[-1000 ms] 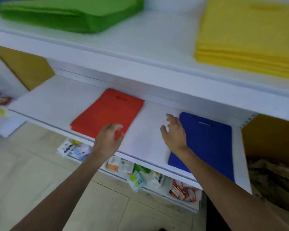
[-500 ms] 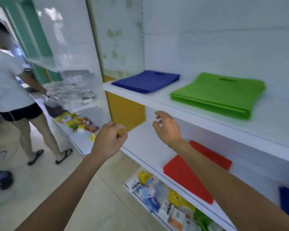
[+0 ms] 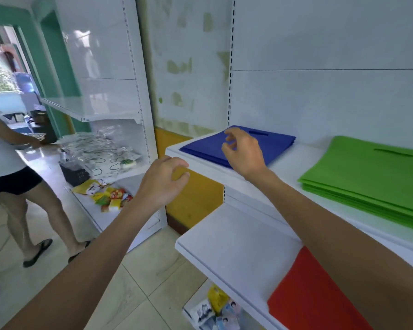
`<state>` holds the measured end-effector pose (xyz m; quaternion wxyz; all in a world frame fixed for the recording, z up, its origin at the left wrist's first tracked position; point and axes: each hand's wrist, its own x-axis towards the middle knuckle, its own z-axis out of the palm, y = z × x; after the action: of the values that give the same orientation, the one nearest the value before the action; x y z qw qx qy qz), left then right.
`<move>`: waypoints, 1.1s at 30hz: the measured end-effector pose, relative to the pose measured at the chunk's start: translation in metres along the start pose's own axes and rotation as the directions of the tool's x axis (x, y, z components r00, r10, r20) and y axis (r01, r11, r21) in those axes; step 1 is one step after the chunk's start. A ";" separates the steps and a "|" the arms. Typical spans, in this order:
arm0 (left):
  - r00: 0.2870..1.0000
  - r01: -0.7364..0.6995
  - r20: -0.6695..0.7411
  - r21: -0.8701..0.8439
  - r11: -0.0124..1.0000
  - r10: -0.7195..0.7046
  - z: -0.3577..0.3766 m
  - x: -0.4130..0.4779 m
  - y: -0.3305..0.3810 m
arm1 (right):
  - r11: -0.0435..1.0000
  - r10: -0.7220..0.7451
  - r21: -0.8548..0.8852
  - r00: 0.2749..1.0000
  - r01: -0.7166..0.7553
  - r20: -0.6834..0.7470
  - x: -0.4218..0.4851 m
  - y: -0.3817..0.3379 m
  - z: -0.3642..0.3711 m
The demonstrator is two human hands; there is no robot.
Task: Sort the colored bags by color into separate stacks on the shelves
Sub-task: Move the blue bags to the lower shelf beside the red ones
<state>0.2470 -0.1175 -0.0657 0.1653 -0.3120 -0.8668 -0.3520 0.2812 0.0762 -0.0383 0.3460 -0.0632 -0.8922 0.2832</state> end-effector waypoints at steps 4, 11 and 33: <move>1.000 -0.014 0.025 -0.034 0.999 0.015 0.008 0.046 -0.026 | 0.999 0.042 0.017 0.999 -0.042 -0.025 0.049 0.011 0.023; 0.996 -0.069 0.047 -0.114 0.991 0.075 0.034 0.133 -0.064 | 0.990 0.061 -0.120 0.996 -0.069 -0.070 0.107 0.034 0.032; 0.918 -0.051 0.354 -0.338 0.940 0.177 0.132 0.271 -0.107 | 0.413 0.714 -0.266 0.491 -0.871 -0.499 0.095 0.124 0.023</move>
<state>-0.0355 0.0316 -0.0748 -0.0381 -0.4474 -0.7931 -0.4116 0.1847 0.1979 -0.0651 0.2732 -0.6115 -0.7239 0.1655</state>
